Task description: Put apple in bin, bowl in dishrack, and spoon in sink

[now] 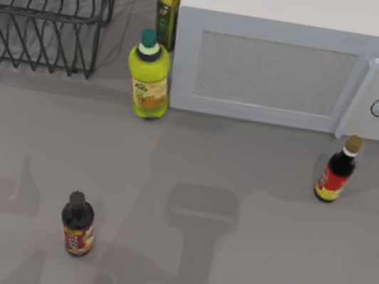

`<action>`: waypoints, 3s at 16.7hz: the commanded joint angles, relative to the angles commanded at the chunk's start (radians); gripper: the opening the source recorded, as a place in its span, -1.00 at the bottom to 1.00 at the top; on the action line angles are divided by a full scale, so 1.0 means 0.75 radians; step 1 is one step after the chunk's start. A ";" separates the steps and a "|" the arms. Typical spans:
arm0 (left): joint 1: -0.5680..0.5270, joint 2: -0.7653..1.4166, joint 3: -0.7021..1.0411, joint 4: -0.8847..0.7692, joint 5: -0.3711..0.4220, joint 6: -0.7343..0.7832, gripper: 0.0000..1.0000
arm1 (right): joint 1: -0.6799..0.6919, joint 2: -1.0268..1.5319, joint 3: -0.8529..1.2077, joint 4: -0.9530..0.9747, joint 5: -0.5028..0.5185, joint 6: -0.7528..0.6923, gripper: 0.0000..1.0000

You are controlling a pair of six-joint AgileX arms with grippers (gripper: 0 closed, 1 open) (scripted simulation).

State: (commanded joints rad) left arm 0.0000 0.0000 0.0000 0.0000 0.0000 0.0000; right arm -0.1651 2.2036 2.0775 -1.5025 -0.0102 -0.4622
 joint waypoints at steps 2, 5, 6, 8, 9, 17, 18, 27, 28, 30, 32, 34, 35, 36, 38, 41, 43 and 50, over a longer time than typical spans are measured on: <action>0.000 0.000 0.000 0.000 0.000 0.000 1.00 | 0.004 0.193 0.296 -0.080 0.002 0.009 -1.00; 0.000 0.000 0.000 0.000 0.000 0.000 1.00 | 0.010 0.436 0.671 -0.175 0.005 0.025 -1.00; 0.000 0.000 0.000 0.000 0.000 0.000 1.00 | 0.011 0.504 0.773 -0.198 0.006 0.030 -1.00; 0.000 0.000 0.000 0.000 0.000 0.000 1.00 | 0.015 0.613 0.935 -0.232 0.008 0.040 -1.00; 0.000 0.000 0.000 0.000 0.000 0.000 1.00 | 0.017 0.653 0.995 -0.243 0.008 0.044 -1.00; 0.000 0.000 0.000 0.000 0.000 0.000 1.00 | 0.012 0.720 1.096 -0.259 0.009 0.053 -1.00; 0.000 0.000 0.000 0.000 0.000 0.000 1.00 | 0.012 0.718 1.092 -0.255 0.009 0.053 -1.00; 0.000 0.000 0.000 0.000 0.000 0.000 1.00 | 0.021 0.559 0.573 0.081 0.007 0.051 -1.00; 0.000 0.000 0.000 0.000 0.000 0.000 1.00 | 0.021 0.543 0.526 0.118 0.007 0.051 -1.00; 0.000 0.000 0.000 0.000 0.000 0.000 1.00 | 0.021 0.524 0.475 0.163 0.007 0.051 -1.00; 0.000 0.000 0.000 0.000 0.000 0.000 1.00 | 0.021 0.522 0.470 0.168 0.007 0.051 -1.00; 0.000 0.000 0.000 0.000 0.000 0.000 1.00 | 0.021 0.522 0.470 0.168 0.007 0.051 -1.00; 0.000 0.000 0.000 0.000 0.000 0.000 1.00 | 0.021 0.522 0.470 0.168 0.007 0.051 -0.85; 0.000 0.000 0.000 0.000 0.000 0.000 1.00 | 0.021 0.522 0.470 0.168 0.007 0.051 -0.70; 0.000 0.000 0.000 0.000 0.000 0.000 1.00 | 0.021 0.522 0.470 0.168 0.007 0.051 -0.40; 0.000 0.000 0.000 0.000 0.000 0.000 1.00 | 0.021 0.522 0.470 0.168 0.007 0.051 0.06; 0.000 0.000 0.000 0.000 0.000 0.000 1.00 | 0.021 0.522 0.470 0.168 0.007 0.051 0.36; 0.000 0.000 0.000 0.000 0.000 0.000 1.00 | 0.021 0.522 0.470 0.168 0.007 0.051 1.00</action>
State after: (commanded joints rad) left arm 0.0000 0.0000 0.0000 0.0000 0.0000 0.0000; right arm -0.1496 2.5950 2.4302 -1.3767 -0.0051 -0.4239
